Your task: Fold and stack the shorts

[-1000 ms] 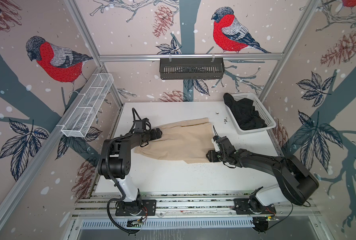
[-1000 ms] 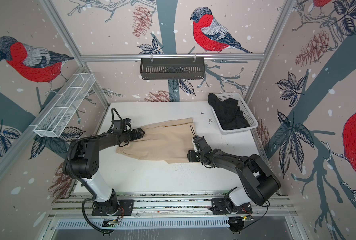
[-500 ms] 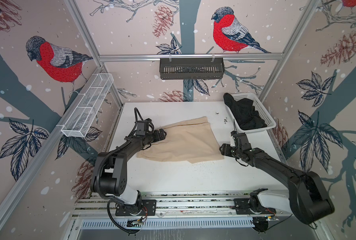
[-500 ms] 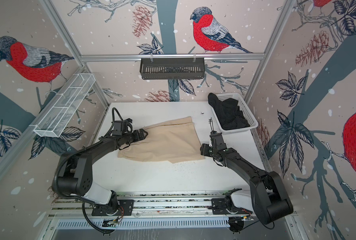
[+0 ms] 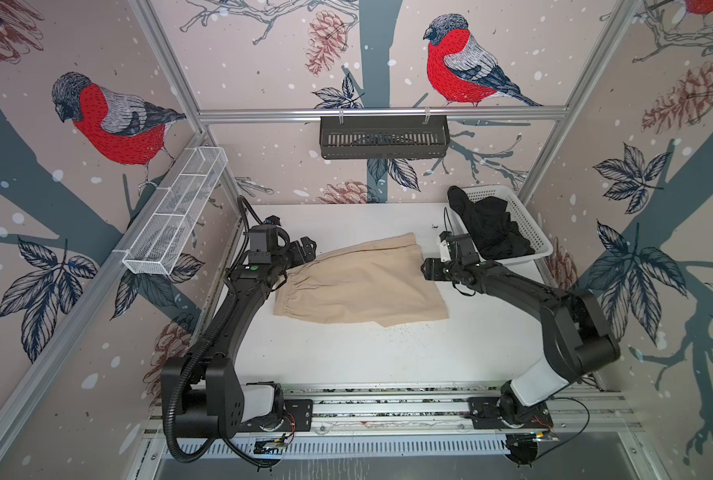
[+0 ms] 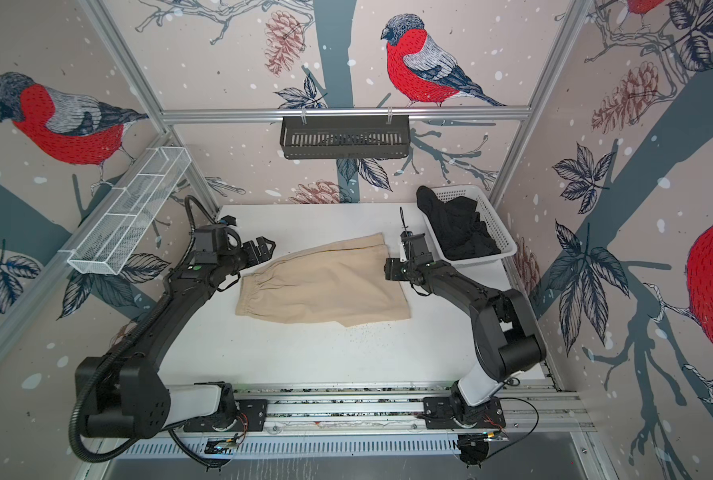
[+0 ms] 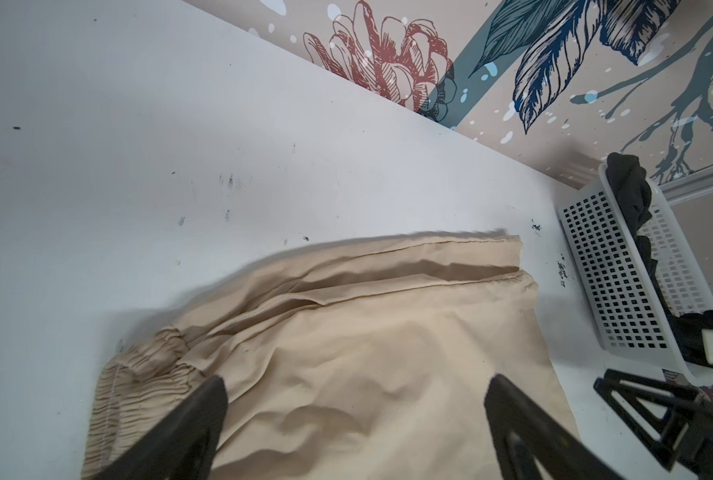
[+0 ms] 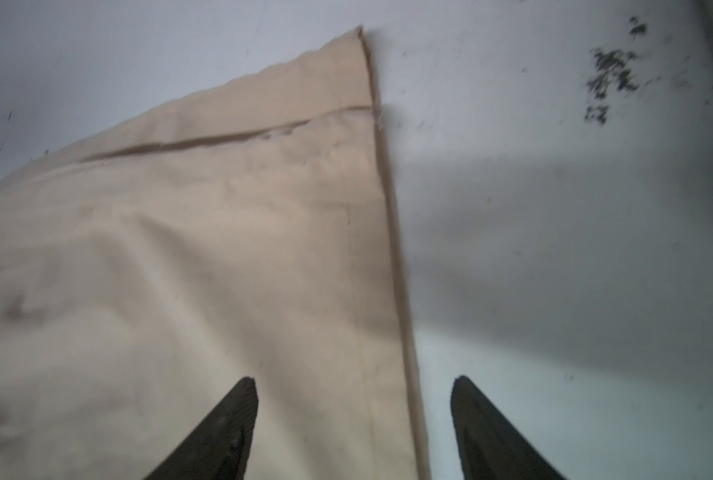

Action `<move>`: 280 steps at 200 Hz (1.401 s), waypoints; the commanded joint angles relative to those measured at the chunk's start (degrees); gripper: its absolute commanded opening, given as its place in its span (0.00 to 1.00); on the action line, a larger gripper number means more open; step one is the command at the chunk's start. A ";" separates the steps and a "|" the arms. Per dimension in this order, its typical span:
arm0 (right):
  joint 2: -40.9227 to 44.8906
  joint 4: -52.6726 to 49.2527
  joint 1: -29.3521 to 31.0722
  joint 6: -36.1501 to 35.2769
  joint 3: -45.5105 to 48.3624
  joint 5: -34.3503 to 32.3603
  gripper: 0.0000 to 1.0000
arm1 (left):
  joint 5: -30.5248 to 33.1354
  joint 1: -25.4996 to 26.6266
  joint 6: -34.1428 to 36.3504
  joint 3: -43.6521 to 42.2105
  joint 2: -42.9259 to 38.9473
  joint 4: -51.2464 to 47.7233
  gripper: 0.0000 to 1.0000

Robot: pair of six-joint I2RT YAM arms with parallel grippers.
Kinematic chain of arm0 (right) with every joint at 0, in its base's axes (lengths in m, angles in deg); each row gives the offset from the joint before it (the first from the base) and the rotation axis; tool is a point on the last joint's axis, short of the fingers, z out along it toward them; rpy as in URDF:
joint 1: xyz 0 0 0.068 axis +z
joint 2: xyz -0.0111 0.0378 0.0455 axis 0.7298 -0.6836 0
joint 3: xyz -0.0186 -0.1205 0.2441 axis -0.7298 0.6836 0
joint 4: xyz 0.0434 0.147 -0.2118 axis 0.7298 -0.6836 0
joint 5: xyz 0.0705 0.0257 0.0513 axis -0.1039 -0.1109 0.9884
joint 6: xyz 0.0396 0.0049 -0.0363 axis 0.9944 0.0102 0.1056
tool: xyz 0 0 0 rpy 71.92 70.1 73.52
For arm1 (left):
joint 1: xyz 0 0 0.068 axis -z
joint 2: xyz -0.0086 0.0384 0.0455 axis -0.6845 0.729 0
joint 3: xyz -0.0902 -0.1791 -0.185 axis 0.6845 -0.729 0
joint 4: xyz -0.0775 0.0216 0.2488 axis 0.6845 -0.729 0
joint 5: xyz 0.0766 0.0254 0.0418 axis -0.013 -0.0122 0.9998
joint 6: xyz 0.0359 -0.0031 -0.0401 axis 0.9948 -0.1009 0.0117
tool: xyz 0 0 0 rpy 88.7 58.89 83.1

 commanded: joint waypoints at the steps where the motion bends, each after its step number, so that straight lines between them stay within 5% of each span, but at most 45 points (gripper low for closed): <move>1: -6.91 3.05 -0.49 -4.23 -6.66 2.66 0.75 | -0.81 -0.66 0.11 -2.34 -1.56 -1.62 0.97; 31: -17.68 -1.93 -0.54 -8.23 -18.73 5.14 0.74 | -0.62 -1.57 -0.30 -5.32 -3.42 -1.44 0.97; 92: -24.55 -3.53 -0.54 -9.19 -24.04 4.44 0.71 | 0.92 -3.03 1.01 -6.31 -4.37 -2.90 0.97; 117: -25.39 -2.58 -0.54 -8.48 -23.94 6.26 0.60 | 1.74 -3.22 1.52 -6.27 -3.95 -3.27 0.97; 168: -25.41 -1.86 0.03 -8.29 -25.02 6.59 0.12 | 2.73 -3.31 1.93 -6.00 -3.92 -4.01 0.97; 202: -23.11 -5.06 1.93 -10.21 -26.40 0.79 0.03 | 5.13 -3.33 2.12 -5.96 -3.93 -4.86 0.97; 280: -17.86 -5.71 2.84 -12.09 -32.47 -1.82 0.01 | 8.69 -3.48 2.35 -5.85 -3.88 -5.73 0.97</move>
